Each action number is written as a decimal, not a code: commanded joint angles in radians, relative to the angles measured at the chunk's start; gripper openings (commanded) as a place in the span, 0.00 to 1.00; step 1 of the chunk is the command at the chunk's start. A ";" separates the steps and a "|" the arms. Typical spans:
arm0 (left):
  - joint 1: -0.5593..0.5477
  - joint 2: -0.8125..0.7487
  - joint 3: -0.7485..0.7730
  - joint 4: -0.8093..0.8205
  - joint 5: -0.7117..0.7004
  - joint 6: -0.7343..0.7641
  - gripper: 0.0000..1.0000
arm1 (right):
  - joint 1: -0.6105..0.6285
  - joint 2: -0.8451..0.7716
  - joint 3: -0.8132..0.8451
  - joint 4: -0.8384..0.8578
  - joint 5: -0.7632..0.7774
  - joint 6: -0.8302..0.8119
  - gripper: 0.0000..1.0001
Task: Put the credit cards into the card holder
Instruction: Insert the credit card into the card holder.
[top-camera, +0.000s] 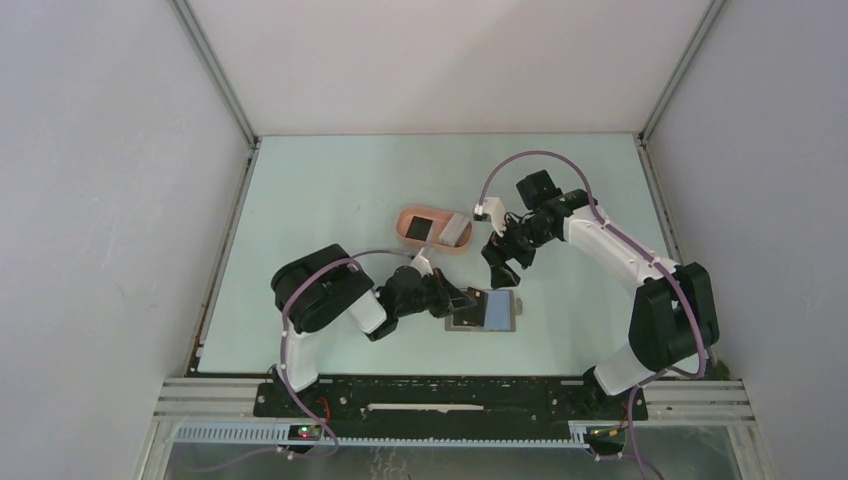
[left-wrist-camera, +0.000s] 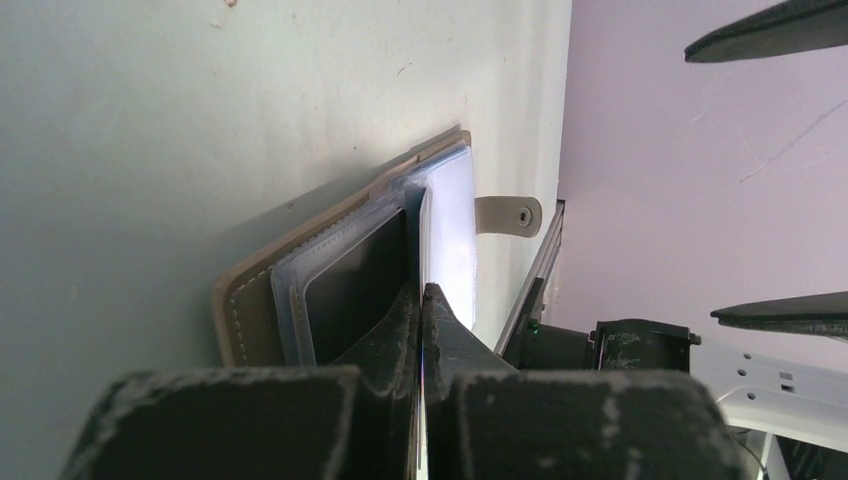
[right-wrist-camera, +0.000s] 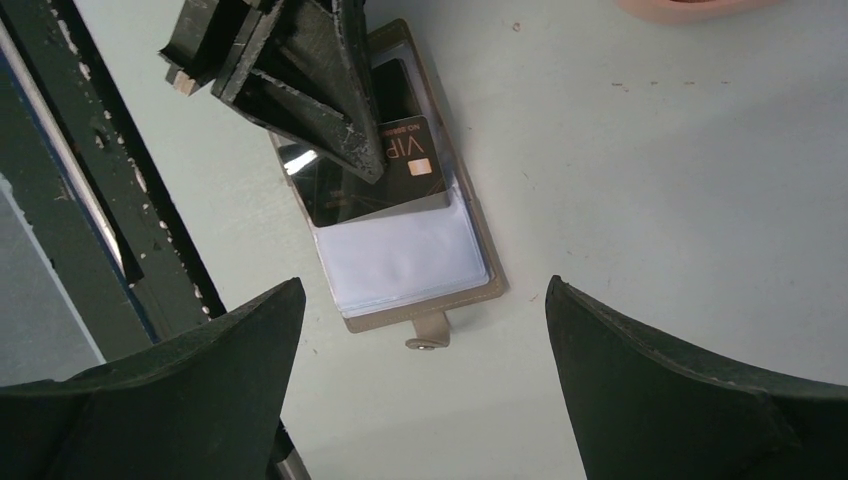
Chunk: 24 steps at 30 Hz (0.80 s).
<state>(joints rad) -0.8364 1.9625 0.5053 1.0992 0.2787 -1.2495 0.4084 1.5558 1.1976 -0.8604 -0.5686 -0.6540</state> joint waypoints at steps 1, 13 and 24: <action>-0.021 0.015 -0.036 0.058 -0.075 -0.024 0.02 | 0.015 -0.056 -0.003 -0.053 -0.075 -0.062 1.00; -0.052 0.032 -0.048 0.106 -0.139 -0.046 0.02 | 0.084 -0.280 -0.195 0.073 -0.108 -0.195 1.00; -0.066 0.070 -0.022 0.124 -0.134 -0.055 0.03 | 0.138 -0.414 -0.401 0.190 -0.101 -0.420 1.00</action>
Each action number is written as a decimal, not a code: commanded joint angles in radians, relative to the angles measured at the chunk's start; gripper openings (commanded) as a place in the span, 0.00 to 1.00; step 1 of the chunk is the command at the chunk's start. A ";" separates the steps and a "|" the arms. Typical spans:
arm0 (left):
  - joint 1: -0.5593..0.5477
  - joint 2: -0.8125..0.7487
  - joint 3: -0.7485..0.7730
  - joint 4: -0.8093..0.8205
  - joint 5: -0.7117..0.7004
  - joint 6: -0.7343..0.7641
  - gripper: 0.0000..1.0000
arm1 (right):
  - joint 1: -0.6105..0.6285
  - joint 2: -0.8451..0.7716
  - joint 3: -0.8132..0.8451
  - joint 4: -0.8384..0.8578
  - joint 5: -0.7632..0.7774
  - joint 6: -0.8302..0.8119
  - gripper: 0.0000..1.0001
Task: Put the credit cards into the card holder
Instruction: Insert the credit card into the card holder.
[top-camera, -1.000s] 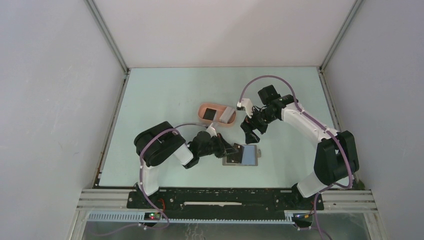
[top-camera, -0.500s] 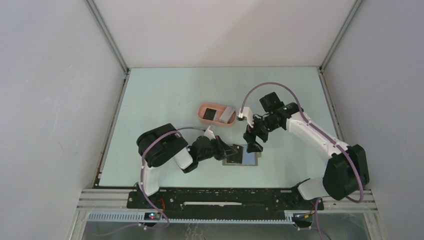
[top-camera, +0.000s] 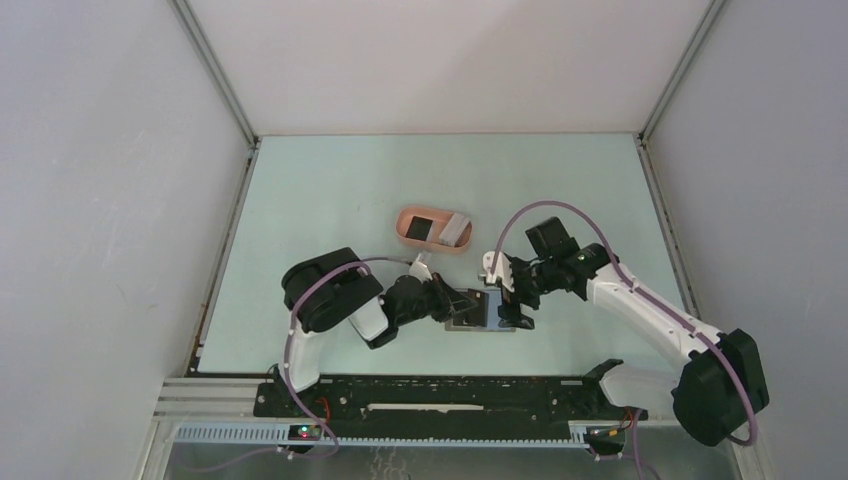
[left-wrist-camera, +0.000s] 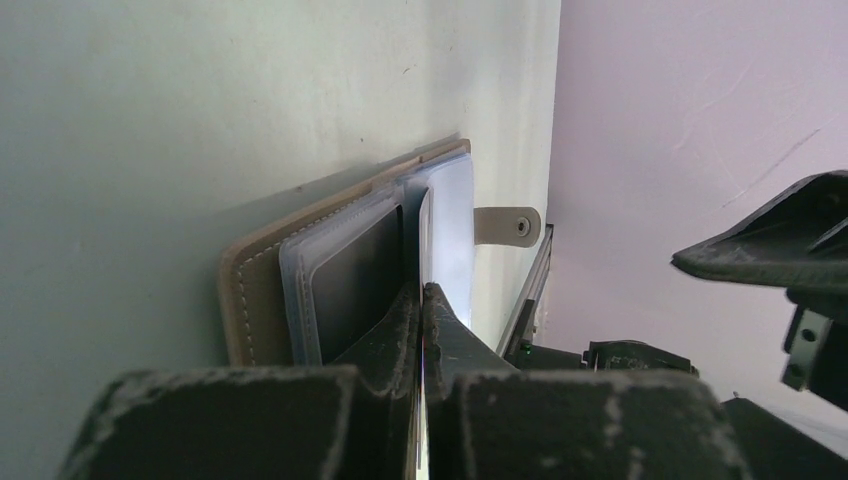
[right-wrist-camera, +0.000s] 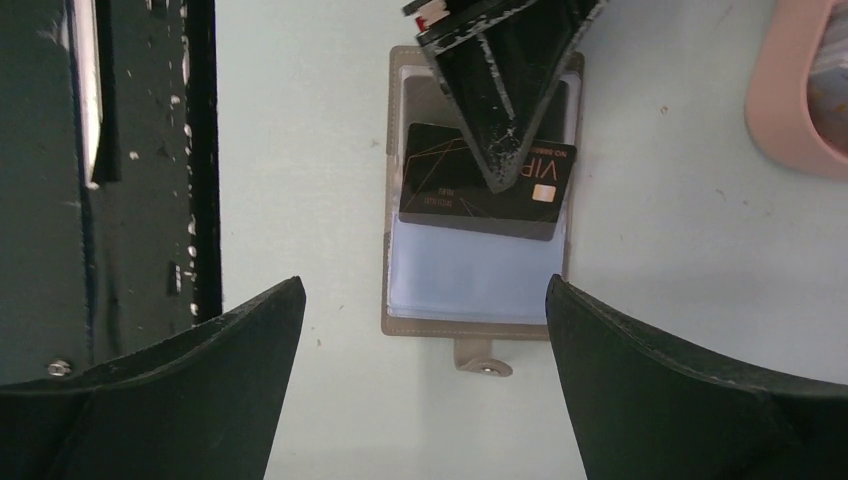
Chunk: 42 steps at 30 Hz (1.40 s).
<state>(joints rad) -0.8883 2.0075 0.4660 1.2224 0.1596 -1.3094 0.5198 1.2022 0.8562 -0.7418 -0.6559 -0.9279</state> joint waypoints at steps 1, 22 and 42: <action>-0.016 0.025 0.018 0.000 -0.015 0.004 0.04 | 0.034 -0.076 -0.082 0.087 -0.011 -0.172 1.00; -0.032 0.023 0.027 0.003 0.004 0.017 0.22 | 0.066 0.103 -0.028 0.233 -0.057 0.103 0.96; -0.020 -0.017 -0.017 0.019 -0.006 0.037 0.35 | 0.008 0.167 0.021 0.303 -0.070 0.356 0.80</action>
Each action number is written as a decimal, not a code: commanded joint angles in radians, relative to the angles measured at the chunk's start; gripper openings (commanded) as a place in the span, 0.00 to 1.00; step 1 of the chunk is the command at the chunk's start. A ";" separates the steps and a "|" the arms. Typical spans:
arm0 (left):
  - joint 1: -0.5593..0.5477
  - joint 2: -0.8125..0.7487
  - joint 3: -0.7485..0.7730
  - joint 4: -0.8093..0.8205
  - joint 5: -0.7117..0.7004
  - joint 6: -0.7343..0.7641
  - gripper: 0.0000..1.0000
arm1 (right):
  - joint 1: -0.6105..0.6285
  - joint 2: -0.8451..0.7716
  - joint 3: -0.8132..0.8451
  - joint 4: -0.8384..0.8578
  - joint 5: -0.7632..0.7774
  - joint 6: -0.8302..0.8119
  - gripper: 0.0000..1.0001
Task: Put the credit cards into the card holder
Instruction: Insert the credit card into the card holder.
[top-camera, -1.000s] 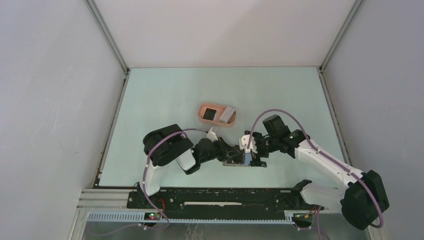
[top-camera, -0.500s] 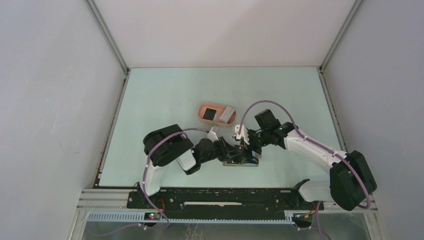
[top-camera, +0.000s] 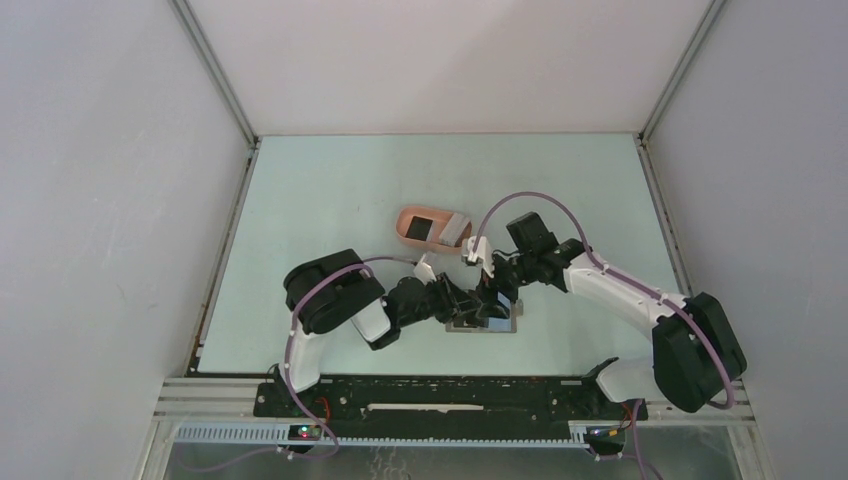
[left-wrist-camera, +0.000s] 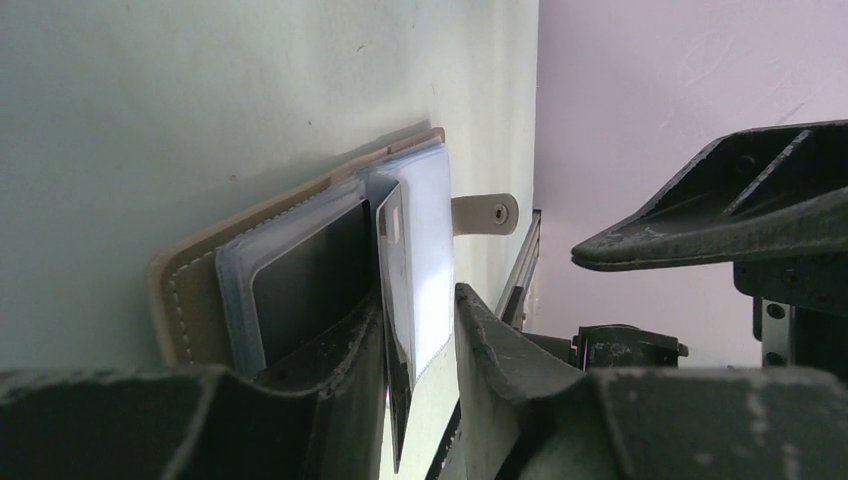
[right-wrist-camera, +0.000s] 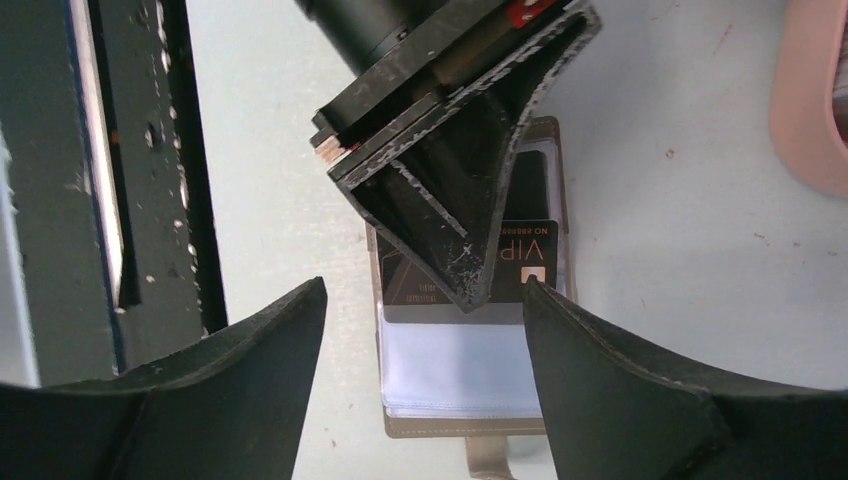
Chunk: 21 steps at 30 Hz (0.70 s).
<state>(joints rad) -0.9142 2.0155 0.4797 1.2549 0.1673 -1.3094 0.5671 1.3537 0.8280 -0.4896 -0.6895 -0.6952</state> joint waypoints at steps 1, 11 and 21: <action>0.009 -0.024 -0.035 -0.008 -0.012 0.039 0.35 | -0.057 0.026 0.058 0.053 -0.047 0.157 0.78; 0.013 -0.016 -0.027 0.001 0.011 0.056 0.35 | -0.084 0.200 0.174 0.060 0.114 0.483 0.29; 0.011 0.001 -0.006 0.001 0.027 0.056 0.36 | -0.038 0.283 0.211 0.080 0.105 0.605 0.10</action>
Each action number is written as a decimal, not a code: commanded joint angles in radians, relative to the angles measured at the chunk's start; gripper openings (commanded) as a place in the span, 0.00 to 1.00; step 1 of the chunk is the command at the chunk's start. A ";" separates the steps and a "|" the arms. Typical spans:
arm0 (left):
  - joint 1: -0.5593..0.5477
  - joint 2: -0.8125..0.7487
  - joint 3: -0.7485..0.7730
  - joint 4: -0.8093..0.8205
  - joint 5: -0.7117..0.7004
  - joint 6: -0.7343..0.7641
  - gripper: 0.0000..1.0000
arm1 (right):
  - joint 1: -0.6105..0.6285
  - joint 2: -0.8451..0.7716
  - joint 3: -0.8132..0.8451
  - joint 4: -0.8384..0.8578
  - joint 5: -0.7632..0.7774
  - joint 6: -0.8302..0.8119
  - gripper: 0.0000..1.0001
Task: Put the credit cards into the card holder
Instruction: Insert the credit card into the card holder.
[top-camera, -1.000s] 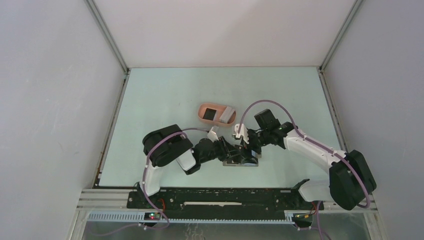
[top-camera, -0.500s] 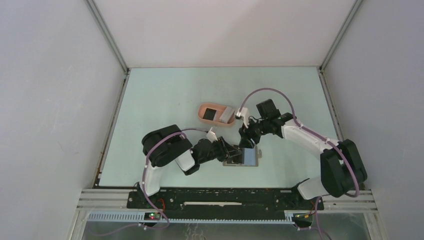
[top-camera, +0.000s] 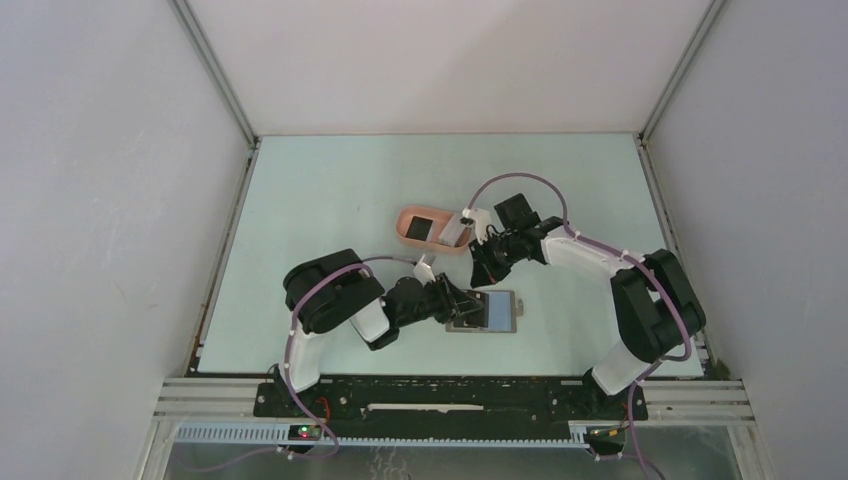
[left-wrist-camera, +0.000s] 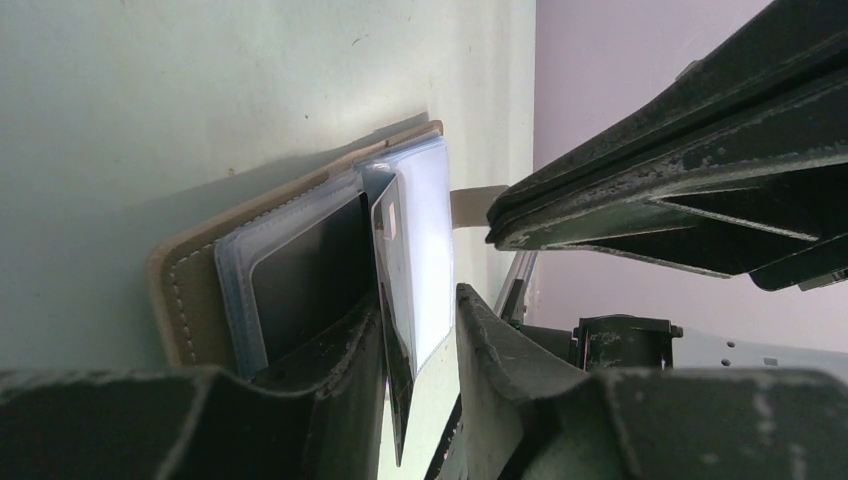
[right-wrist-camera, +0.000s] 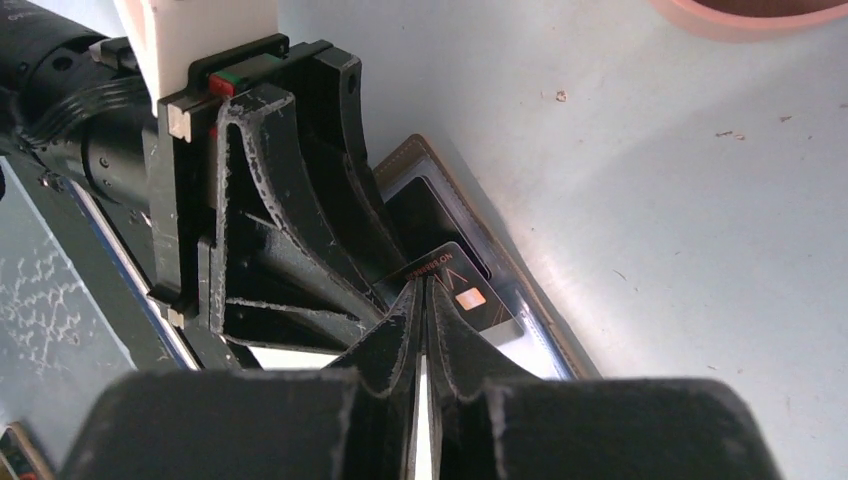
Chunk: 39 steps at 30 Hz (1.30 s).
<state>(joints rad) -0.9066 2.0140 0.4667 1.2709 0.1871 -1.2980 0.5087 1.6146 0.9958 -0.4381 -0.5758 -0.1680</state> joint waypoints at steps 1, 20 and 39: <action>0.003 0.004 0.008 -0.015 0.009 0.045 0.36 | 0.026 0.031 0.047 0.030 -0.001 0.090 0.10; 0.001 0.017 0.026 -0.015 0.011 0.039 0.36 | 0.098 0.129 0.064 0.086 0.148 0.211 0.05; 0.001 0.022 0.024 -0.016 0.006 0.040 0.36 | 0.111 0.131 0.126 -0.128 0.180 -0.034 0.00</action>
<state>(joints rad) -0.9070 2.0220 0.4770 1.2736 0.1974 -1.2987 0.6270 1.7470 1.0817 -0.4992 -0.4156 -0.1146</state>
